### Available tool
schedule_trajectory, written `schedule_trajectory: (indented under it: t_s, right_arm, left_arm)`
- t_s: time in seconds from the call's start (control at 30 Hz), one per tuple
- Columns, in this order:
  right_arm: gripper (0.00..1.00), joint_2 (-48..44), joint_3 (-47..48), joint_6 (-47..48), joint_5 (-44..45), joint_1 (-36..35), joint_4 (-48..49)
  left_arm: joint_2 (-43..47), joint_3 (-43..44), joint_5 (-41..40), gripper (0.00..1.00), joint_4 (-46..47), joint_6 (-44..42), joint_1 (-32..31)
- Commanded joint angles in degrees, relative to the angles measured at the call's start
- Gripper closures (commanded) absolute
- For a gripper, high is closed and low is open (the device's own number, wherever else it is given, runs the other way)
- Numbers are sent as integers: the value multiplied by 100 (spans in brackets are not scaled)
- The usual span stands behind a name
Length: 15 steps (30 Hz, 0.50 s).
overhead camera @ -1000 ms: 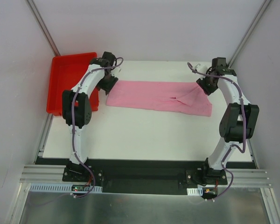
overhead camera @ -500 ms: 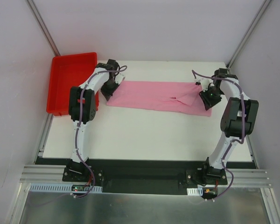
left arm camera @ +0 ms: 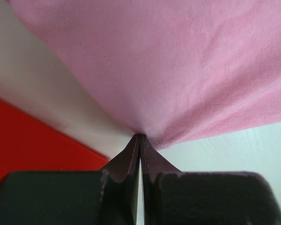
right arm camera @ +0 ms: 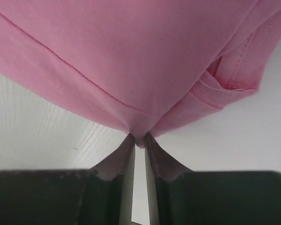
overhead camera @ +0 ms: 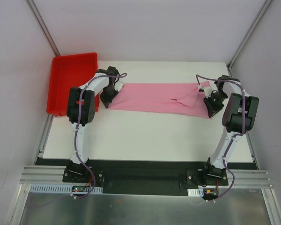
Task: Roll the t-shirts
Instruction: Fold the T-shirt at the center of the board.
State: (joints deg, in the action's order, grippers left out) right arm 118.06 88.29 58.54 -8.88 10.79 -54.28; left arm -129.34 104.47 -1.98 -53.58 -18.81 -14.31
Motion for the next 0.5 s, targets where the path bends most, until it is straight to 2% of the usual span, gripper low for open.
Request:
schedule_trajectory:
  t_s: [0.0, 0.23, 0.27, 0.33, 0.37, 0.4, 0.47]
  right_arm:
    - [86, -20, -75, 122, 18, 73, -337]
    - [86, -266, -365, 447, 194, 266, -302]
    - [83, -405, -296, 473, 168, 301, -346]
    - [76, -625, -146, 500, -112, 310, -416]
    - [67, -739, 28, 491, -244, 319, -486]
    - [64, -1002, 117, 413, -541, 310, -522]
    - [53, -1206, 293, 281, -798, 301, -548]
  left_arm:
    - [241, -812, 171, 100, -92, 70, -46]
    - [1234, -2261, 707, 100, -21, 176, -133]
    - [1523, -2351, 812, 100, -29, 167, -160]
    - [1814, -2413, 1006, 88, -73, 150, -282]
    - [1946, -2352, 1085, 83, -117, 88, -327]
    - [2191, -2256, 1181, 73, -143, 36, -371]
    - [2369, -1852, 1182, 65, -188, -52, -520]
